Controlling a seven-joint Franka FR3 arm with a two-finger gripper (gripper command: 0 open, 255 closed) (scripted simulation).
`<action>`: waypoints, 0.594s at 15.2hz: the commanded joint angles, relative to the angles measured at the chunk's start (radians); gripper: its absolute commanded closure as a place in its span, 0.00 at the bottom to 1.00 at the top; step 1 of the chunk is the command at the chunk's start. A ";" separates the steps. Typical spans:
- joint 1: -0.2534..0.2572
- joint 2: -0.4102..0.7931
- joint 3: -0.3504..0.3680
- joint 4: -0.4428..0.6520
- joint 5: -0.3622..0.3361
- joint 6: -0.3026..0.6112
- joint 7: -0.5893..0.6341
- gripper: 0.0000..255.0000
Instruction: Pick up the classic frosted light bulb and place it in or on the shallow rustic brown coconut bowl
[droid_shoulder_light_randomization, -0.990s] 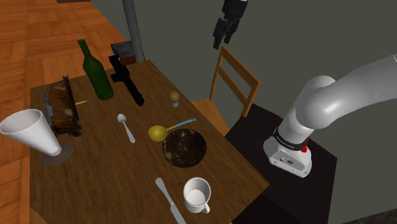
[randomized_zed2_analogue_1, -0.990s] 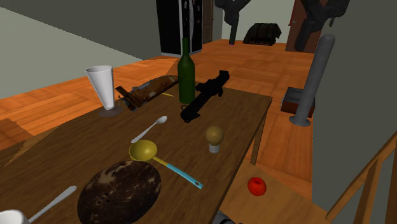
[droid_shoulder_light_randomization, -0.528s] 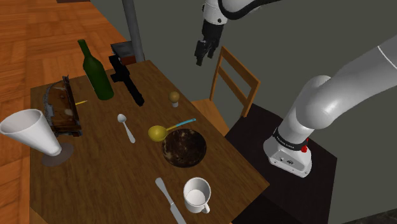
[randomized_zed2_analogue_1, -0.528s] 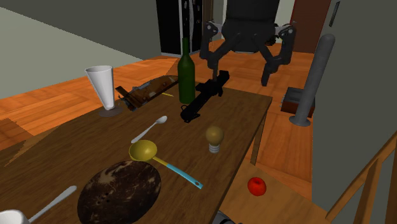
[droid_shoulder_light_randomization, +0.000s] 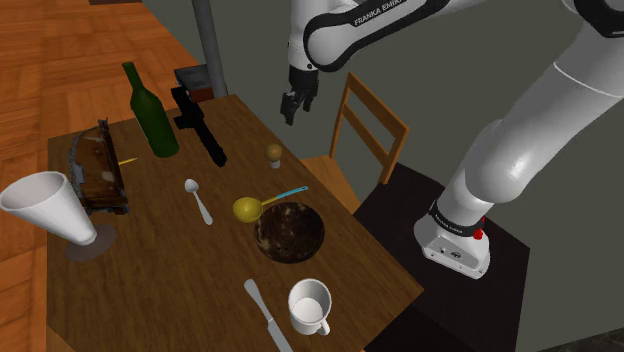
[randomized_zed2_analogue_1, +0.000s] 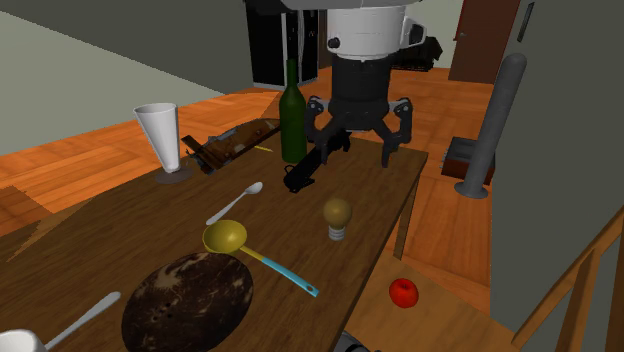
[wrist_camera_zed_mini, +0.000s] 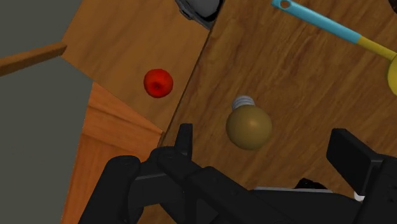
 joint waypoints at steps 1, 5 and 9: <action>0.001 0.074 0.012 0.018 -0.028 0.049 0.026 0.00; 0.009 0.229 0.025 0.087 -0.099 0.114 0.087 0.00; 0.031 0.386 0.020 0.176 -0.175 0.158 0.148 0.00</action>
